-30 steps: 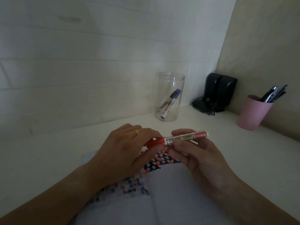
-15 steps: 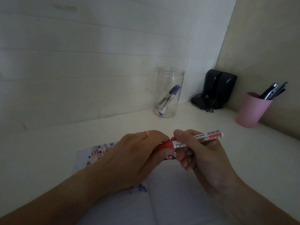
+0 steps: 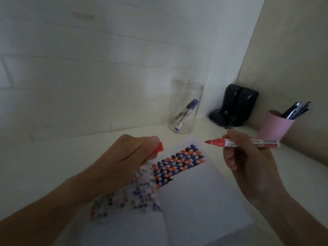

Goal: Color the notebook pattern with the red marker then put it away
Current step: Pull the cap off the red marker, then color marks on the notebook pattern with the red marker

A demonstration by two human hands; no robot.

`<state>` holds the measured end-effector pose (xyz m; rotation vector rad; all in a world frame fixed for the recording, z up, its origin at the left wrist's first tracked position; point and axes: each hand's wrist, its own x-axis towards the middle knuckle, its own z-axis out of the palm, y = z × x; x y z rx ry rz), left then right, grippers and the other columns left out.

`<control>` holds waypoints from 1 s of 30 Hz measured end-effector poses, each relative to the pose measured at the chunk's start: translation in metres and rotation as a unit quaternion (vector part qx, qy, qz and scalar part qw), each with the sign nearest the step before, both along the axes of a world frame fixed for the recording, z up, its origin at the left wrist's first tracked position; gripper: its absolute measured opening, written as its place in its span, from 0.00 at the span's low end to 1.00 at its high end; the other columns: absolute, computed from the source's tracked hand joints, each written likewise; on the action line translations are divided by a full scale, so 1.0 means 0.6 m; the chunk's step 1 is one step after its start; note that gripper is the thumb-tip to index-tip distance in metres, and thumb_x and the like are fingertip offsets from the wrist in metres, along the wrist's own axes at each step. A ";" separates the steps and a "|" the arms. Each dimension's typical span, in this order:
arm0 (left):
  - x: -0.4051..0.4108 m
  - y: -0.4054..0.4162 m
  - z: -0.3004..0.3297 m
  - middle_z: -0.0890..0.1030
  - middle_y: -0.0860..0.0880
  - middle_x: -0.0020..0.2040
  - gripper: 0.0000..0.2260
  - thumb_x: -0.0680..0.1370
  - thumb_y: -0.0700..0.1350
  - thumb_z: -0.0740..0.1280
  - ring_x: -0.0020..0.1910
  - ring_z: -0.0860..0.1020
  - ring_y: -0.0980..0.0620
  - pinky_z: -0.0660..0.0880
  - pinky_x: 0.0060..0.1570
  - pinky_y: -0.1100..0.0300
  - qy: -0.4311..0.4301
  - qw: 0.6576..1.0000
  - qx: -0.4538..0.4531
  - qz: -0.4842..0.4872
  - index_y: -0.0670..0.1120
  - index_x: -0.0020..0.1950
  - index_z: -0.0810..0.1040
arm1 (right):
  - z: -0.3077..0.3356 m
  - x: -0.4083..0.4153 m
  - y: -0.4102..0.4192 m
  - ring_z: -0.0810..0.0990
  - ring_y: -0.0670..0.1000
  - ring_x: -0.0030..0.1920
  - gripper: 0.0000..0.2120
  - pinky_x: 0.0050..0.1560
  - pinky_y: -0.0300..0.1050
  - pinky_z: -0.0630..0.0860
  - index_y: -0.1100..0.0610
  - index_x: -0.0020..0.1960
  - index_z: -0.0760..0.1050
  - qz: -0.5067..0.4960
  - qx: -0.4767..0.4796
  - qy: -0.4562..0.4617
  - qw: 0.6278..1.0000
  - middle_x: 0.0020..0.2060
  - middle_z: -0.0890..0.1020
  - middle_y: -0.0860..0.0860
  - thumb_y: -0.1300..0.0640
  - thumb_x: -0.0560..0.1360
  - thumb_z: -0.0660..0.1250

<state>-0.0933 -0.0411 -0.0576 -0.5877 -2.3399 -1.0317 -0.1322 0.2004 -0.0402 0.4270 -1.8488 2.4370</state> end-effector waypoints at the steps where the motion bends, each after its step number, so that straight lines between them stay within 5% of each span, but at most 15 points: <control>1: -0.005 -0.007 -0.002 0.70 0.58 0.29 0.18 0.85 0.48 0.54 0.29 0.69 0.59 0.65 0.33 0.70 0.004 0.999 -0.036 0.023 0.58 0.35 0.67 | -0.001 -0.003 0.005 0.73 0.47 0.23 0.07 0.22 0.37 0.70 0.57 0.35 0.83 0.002 -0.008 0.000 1.000 0.24 0.79 0.52 0.54 0.69 0.71; 3: -0.007 -0.004 -0.003 0.74 0.60 0.38 0.12 0.84 0.46 0.54 0.37 0.73 0.58 0.72 0.40 0.61 0.002 0.995 -0.088 0.036 0.56 0.44 0.72 | -0.008 -0.007 0.003 0.76 0.48 0.24 0.08 0.23 0.37 0.73 0.62 0.41 0.84 0.024 -0.021 -0.002 0.999 0.26 0.81 0.53 0.57 0.67 0.72; 5: -0.012 -0.001 -0.012 0.77 0.56 0.44 0.12 0.83 0.54 0.52 0.42 0.74 0.56 0.73 0.45 0.54 -0.014 0.987 -0.158 0.039 0.52 0.50 0.73 | -0.011 -0.008 -0.005 0.77 0.49 0.25 0.08 0.25 0.37 0.75 0.62 0.41 0.84 0.035 -0.019 0.002 0.999 0.27 0.81 0.54 0.59 0.66 0.72; 8: -0.020 -0.001 -0.018 0.79 0.57 0.48 0.19 0.81 0.63 0.52 0.47 0.75 0.60 0.73 0.49 0.58 -0.053 0.980 -0.190 0.008 0.55 0.56 0.76 | -0.009 -0.006 -0.001 0.77 0.49 0.25 0.10 0.25 0.37 0.75 0.60 0.38 0.85 0.034 -0.016 0.012 0.999 0.27 0.81 0.54 0.54 0.61 0.75; 12: -0.034 -0.007 -0.035 0.80 0.59 0.56 0.15 0.81 0.62 0.58 0.54 0.74 0.63 0.74 0.54 0.60 -0.102 0.965 -0.241 -0.029 0.58 0.63 0.75 | -0.014 -0.006 0.003 0.77 0.48 0.25 0.12 0.25 0.36 0.74 0.60 0.38 0.86 0.045 0.007 0.007 0.999 0.27 0.81 0.54 0.54 0.60 0.76; 19: -0.047 -0.023 -0.046 0.79 0.61 0.59 0.16 0.80 0.62 0.59 0.60 0.74 0.62 0.75 0.58 0.56 -0.129 0.962 -0.235 -0.042 0.62 0.67 0.74 | -0.046 -0.001 -0.020 0.76 0.52 0.26 0.04 0.26 0.41 0.73 0.62 0.37 0.83 0.056 0.138 -0.030 0.988 0.27 0.80 0.57 0.69 0.70 0.73; 30: -0.059 -0.026 -0.058 0.79 0.64 0.62 0.13 0.80 0.56 0.64 0.62 0.75 0.61 0.76 0.59 0.57 -0.107 0.969 -0.202 -0.087 0.58 0.63 0.79 | -0.082 -0.002 -0.032 0.81 0.54 0.27 0.03 0.30 0.43 0.79 0.63 0.40 0.84 -0.007 0.233 0.013 0.972 0.28 0.84 0.59 0.70 0.70 0.74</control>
